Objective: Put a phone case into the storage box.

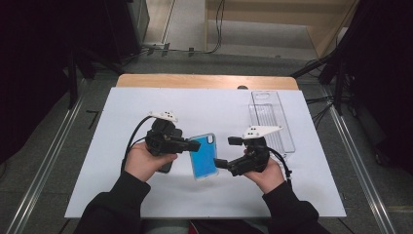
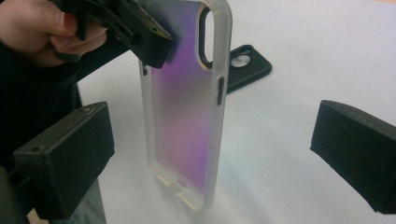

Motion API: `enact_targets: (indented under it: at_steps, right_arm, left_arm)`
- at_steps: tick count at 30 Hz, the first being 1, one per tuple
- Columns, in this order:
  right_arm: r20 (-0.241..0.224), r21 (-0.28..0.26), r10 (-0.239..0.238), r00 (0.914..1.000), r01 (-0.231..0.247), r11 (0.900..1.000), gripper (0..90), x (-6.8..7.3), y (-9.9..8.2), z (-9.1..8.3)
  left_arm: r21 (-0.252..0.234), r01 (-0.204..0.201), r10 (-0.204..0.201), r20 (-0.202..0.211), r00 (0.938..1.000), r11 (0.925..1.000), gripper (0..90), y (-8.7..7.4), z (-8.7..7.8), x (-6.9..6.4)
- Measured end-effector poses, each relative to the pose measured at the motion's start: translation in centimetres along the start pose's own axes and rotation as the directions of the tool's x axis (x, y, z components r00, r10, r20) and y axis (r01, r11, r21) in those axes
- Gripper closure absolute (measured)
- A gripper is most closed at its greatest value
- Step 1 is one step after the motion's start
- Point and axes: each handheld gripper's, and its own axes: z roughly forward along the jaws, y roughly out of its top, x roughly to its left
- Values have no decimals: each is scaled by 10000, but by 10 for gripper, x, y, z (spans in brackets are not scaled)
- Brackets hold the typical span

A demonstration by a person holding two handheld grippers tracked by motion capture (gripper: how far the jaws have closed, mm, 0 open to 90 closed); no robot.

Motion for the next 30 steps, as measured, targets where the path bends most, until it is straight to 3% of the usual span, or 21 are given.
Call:
enact_targets:
  at_steps: [1,4,6,8,9,13,18,22,30]
  right_arm:
    - [125,-13,139,9998,-139,9999,0,2,0,1]
    - [380,-99,419,9984,-415,9991,0,6,-1,3]
    - [631,-260,610,9961,-595,9979,0,8,-2,5]
    - [738,-342,639,9952,-615,9975,0,9,-2,5]
    - [1013,-441,682,9925,-640,9970,0,12,-3,7]
    - [1385,-499,656,9882,-592,9970,0,16,-5,11]
    - [1755,-557,594,9827,-503,9972,0,19,-5,14]
    - [2007,-557,860,9759,-762,9955,0,21,-6,19]
    - [2407,-454,720,9679,-629,9970,0,26,-6,26]
  left_arm:
    - [0,0,0,0,10000,10000,812,0,0,0]
    - [-122,216,-223,-561,9982,9997,811,0,-1,0]
    - [-269,544,-561,-663,9962,9982,812,-1,-1,0]
    - [-327,655,-677,-683,9954,9973,812,-1,-1,1]
    - [-378,749,-778,-822,9936,9965,811,-1,-1,0]
    - [-394,944,-989,-1346,9860,9948,812,0,0,-3]
    - [-444,1035,-1093,-1585,9813,9936,811,0,1,-5]
    - [-580,1233,-1320,-1831,9742,9907,812,-1,3,-7]
    - [-765,1505,-1628,-1953,9671,9856,812,-2,7,-9]
